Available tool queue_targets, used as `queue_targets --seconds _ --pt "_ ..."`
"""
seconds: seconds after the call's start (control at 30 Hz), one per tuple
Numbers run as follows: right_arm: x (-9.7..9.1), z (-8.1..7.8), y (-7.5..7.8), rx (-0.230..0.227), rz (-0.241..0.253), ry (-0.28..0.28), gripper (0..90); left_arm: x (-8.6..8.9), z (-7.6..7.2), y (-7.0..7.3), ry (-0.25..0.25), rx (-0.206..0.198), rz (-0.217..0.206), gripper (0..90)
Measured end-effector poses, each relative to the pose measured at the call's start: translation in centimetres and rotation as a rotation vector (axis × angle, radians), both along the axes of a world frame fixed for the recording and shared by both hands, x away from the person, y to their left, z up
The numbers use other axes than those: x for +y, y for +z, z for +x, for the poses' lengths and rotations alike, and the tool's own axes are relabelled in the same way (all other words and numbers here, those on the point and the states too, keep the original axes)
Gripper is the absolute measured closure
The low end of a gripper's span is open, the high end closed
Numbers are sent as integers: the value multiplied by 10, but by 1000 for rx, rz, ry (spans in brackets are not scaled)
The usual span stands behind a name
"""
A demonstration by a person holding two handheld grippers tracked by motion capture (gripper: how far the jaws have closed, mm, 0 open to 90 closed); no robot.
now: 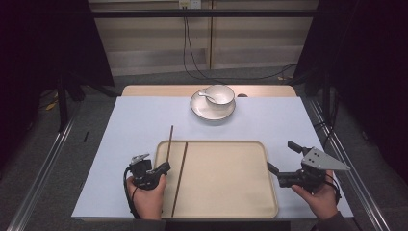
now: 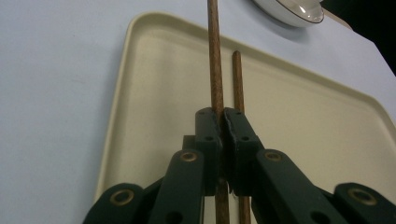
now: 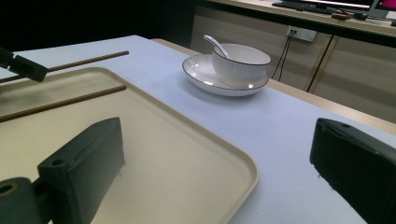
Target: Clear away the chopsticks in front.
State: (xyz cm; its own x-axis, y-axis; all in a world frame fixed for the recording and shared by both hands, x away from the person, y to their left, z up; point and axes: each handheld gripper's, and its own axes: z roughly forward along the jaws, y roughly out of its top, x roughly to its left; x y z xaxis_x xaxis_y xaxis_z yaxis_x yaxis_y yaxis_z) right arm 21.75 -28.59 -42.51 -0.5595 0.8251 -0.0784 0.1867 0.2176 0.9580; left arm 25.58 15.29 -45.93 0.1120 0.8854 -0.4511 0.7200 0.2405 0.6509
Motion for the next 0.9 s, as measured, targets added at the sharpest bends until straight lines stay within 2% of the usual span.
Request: queue_targets --seconds 0.2,0.23,0.3,0.43,0.47,0.5,0.63,0.67,0.83,0.87,0.9 --pt "-1 0 0 1 -7 3 25 2 -7 -2 2 5 -7 851" --pt "0 0 0 2 -1 0 25 3 -8 -3 5 -4 8 851" --pt "-1 0 0 -5 -8 -1 25 1 -11 -3 20 -1 8 851" --pt "-1 -1 0 -3 -12 1 25 -1 -16 -3 1 0 28 850" --pt "-1 -1 0 -2 -10 1 25 -2 -17 -3 0 1 22 850" --pt "0 -1 0 -3 -10 1 25 -2 -17 -2 -2 1 37 850" --pt "1 0 0 -5 -13 -2 26 -5 -19 -4 3 12 38 850" --pt "1 0 0 -4 -14 5 26 -4 -19 -5 -2 5 59 850" --pt "2 1 -1 -1 -20 4 28 -8 -17 -8 -3 42 43 846" --pt "2 1 -1 0 -19 4 28 -8 -16 -8 -11 37 59 846" --pt "2 1 -1 -2 -19 5 28 -9 -15 -9 -10 45 45 846"
